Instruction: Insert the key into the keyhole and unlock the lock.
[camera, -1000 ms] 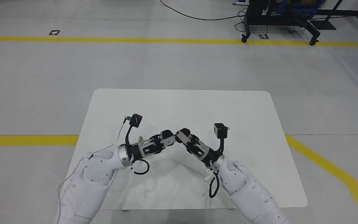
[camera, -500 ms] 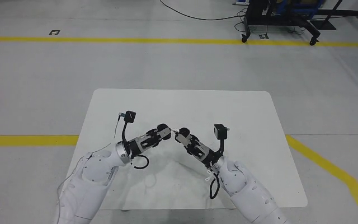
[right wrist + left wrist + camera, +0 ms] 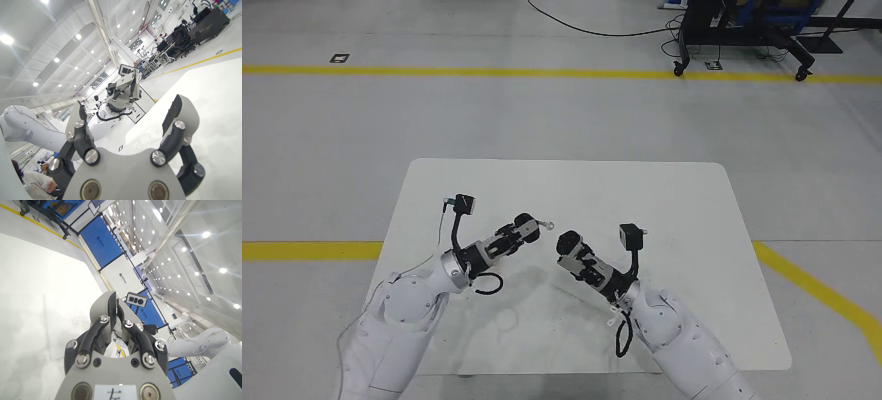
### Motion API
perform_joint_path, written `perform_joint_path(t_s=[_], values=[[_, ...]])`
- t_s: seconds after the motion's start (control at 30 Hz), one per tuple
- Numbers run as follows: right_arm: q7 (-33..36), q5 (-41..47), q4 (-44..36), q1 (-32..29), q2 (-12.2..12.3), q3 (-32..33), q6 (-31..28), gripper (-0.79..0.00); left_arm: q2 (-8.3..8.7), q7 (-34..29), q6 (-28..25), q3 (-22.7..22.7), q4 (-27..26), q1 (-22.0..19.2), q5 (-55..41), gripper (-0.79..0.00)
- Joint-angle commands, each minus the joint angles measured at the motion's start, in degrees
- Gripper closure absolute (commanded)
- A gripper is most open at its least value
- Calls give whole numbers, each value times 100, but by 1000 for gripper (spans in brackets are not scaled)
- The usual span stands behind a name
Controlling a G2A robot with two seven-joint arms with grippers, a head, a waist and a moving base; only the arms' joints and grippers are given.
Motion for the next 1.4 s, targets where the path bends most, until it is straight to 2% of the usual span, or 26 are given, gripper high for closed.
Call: perform_joint_path(t_s=[0.0, 0.1, 0.13, 0.17, 0.23, 0.37, 0.5, 0.67, 0.83, 0.9, 0.97, 1.07, 1.1, 1.13, 1.17, 1.37], values=[[552, 396, -41, 10, 66, 151, 80, -785, 34, -345, -22, -74, -13, -38, 39, 0], [1236, 894, -197, -54, 165, 364, 268, -773, 55, -497, -59, -113, -51, -13, -88, 0], [1408, 1013, -244, -80, 192, 426, 329, -542, 61, -587, -81, -90, -76, -9, -73, 0], [1567, 1158, -294, -106, 214, 465, 381, -403, 66, -656, -101, -71, -82, -8, -66, 0], [1778, 1347, -344, -134, 247, 543, 454, -317, 74, -689, -94, -48, -77, -11, -4, 0], [2051, 1529, -363, -146, 265, 493, 599, -219, 73, -613, -49, 30, -50, -24, 48, 0], [2060, 1542, -326, -106, 253, 413, 602, -194, 74, -589, -66, 108, -41, -40, 71, 0], [2024, 1550, -265, -48, 243, 362, 602, -237, 82, -593, -91, 163, -47, -52, 91, 0], [2009, 1577, -253, -12, 244, 366, 606, -200, 93, -551, -98, 188, -54, -66, 190, 0], [2025, 1585, -278, -15, 246, 360, 604, -135, 95, -509, -100, 210, -64, -56, 212, 0], [2032, 1593, -294, -23, 249, 357, 606, 0, 98, -499, -98, 228, -78, -54, 224, 0], [2045, 1612, -305, -33, 255, 362, 601, 0, 109, -508, -164, 232, -97, -68, 328, 0], [2042, 1614, -308, -40, 257, 367, 596, 0, 113, -498, -189, 238, -104, -63, 392, -95], [2037, 1609, -311, -46, 260, 377, 582, 0, 114, -474, -199, 245, -106, -54, 408, -570], [2023, 1612, -315, -56, 264, 393, 570, 0, 116, -449, -211, 249, -110, -49, 417, -785], [1914, 1510, -386, -233, 359, 864, 397, 0, 141, -180, -307, 72, -80, -22, 463, -785]])
